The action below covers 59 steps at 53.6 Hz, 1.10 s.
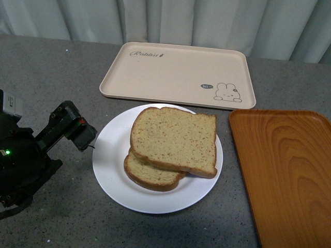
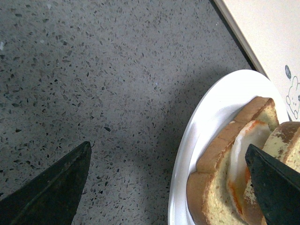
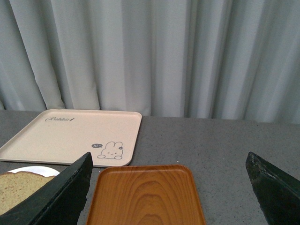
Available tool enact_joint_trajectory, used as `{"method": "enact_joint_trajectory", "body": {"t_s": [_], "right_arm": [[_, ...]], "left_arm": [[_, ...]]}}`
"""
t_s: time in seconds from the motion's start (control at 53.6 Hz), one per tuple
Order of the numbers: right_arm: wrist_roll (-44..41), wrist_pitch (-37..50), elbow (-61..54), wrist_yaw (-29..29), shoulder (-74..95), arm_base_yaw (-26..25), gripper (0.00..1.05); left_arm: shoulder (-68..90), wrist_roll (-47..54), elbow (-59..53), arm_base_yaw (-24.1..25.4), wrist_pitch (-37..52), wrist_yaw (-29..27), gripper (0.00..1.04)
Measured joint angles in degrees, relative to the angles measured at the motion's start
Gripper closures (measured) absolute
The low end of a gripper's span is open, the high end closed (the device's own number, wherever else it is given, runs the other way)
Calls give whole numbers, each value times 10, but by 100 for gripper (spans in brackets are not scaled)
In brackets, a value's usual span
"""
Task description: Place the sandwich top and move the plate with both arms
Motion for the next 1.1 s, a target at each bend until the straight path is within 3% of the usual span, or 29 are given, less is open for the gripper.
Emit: {"method": "enact_joint_trajectory", "body": {"t_s": [0.746, 0.97, 1.1], "right_arm": [[0, 0, 0, 0, 0, 0, 9], [0, 0, 0, 0, 0, 0, 9], [0, 0, 0, 0, 0, 0, 9]], "left_arm": [[57, -39, 43, -35, 9, 19, 6], [66, -55, 44, -36, 9, 25, 53], [66, -60, 45, -37, 9, 30, 74]]}}
